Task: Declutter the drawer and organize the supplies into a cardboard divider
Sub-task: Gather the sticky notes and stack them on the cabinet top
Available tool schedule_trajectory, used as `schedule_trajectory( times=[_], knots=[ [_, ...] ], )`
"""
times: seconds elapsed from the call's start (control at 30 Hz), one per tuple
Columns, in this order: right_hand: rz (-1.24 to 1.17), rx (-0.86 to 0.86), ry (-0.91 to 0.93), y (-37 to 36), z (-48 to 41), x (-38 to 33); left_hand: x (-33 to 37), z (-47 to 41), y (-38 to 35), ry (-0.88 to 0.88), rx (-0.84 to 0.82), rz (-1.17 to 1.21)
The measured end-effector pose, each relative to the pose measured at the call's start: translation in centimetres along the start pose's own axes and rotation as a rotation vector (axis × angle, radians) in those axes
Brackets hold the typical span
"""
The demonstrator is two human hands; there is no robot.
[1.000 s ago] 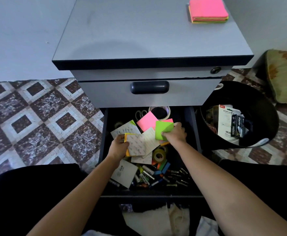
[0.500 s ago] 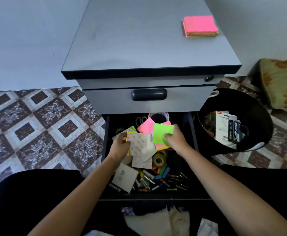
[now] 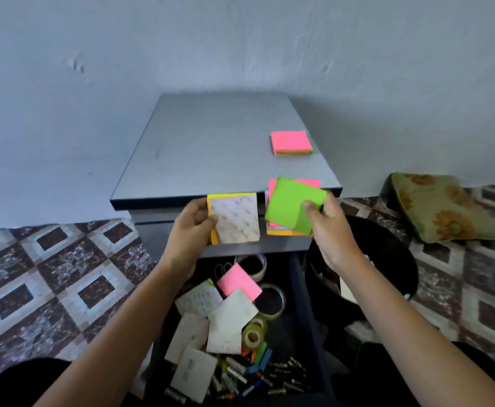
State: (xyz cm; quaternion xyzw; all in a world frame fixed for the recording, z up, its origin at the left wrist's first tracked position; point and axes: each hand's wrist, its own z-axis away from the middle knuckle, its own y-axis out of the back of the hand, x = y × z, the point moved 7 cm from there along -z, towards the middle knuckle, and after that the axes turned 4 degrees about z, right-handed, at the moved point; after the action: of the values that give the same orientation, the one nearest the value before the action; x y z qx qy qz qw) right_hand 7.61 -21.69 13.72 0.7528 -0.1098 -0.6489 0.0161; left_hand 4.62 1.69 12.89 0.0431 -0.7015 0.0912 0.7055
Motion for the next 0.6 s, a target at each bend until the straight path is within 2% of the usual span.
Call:
schedule_trajectory(
  times=[0.13, 0.27, 0.37, 0.53, 0.6],
  knots=[
    [0.040, 0.145, 0.165, 1.4, -3.5, -4.3, 5.3, -3.0, -3.3, -0.098, -0.012, 0.014],
    [0.081, 0.162, 0.199, 1.7, -6.3, -5.7, 7.4, -6.1, -5.6, -0.116, -0.012, -0.030],
    [0.142, 0.116, 0.170, 2.0, -7.9, -5.4, 7.8, -7.8, -6.5, -0.121, -0.023, -0.059],
    [0.474, -0.027, 0.124, 2.2, -8.5, -3.9, 6.7, -8.9, -6.7, -0.146, -0.069, -0.202],
    [0.478, -0.029, 0.128, 2.5, -8.7, -3.8, 6.3, -9.1, -6.6, -0.144, -0.095, -0.241]
  ],
)
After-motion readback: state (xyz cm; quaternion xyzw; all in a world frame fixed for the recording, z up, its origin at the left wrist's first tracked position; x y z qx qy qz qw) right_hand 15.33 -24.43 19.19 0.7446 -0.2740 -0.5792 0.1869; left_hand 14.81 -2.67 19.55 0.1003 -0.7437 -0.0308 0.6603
